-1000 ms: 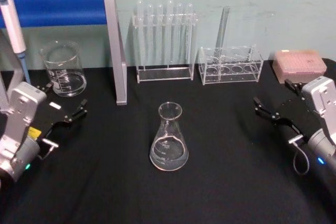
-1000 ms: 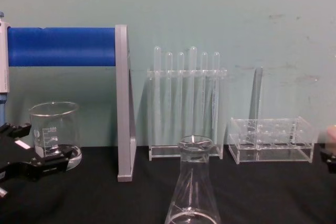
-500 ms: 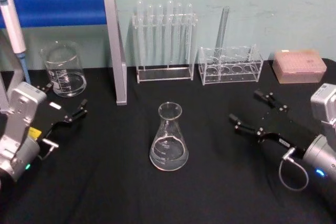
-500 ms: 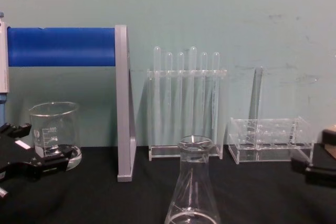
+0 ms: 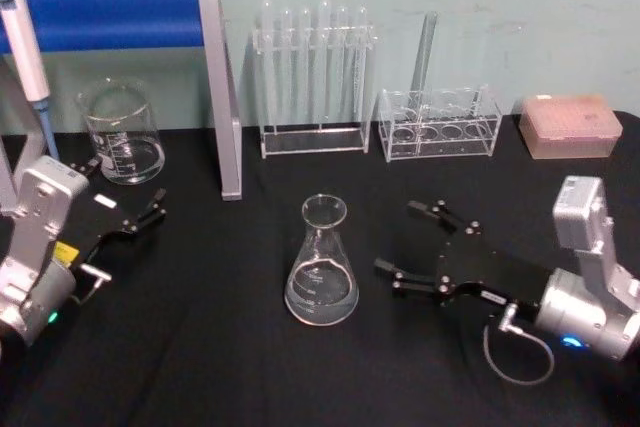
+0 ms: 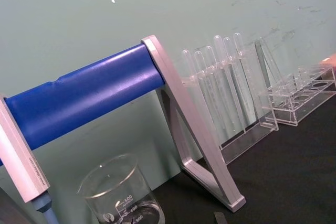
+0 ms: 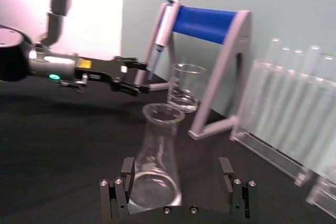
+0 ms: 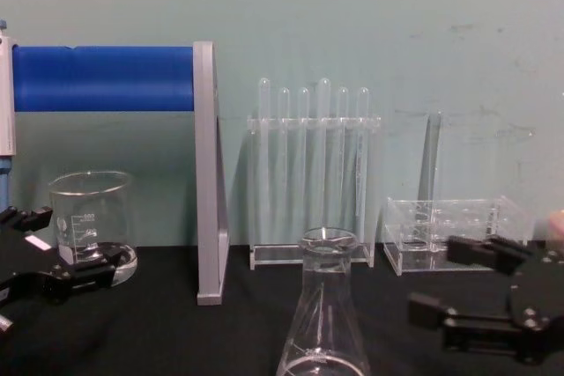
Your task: Grasp the erlenmeyer flask with one hand, shake it three times, then place it back.
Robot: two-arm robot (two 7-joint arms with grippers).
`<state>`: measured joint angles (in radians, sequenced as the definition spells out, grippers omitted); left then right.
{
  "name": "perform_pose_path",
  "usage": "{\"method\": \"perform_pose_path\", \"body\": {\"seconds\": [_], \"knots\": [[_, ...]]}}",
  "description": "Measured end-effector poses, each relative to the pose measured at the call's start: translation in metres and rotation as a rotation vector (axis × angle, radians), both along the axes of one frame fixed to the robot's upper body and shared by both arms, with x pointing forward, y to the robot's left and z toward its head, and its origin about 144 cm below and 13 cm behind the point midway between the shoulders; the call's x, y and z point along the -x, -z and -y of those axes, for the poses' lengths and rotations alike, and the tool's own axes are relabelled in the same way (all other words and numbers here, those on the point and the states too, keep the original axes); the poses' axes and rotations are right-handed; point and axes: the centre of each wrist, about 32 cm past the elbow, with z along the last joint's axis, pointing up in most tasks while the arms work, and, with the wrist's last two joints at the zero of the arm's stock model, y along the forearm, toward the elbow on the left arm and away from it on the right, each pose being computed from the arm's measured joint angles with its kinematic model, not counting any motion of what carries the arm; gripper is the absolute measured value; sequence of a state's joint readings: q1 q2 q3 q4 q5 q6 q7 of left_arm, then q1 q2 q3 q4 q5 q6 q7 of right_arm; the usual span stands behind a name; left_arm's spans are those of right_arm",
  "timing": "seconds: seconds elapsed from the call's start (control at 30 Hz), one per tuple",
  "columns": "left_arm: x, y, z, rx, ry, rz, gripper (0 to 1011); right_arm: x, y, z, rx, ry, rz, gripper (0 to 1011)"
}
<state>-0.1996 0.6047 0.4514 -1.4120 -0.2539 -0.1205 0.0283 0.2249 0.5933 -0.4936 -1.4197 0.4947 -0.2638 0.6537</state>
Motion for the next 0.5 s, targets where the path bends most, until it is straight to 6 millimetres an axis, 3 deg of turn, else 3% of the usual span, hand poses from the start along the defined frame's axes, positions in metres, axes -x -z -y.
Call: {"method": "perform_pose_path", "body": {"seconds": [0.5], "knots": [[0.000,0.000,0.000,0.000,0.000,0.000,1001,-0.030,0.004,-0.037,-0.028,-0.118,-0.040,1000]]}}
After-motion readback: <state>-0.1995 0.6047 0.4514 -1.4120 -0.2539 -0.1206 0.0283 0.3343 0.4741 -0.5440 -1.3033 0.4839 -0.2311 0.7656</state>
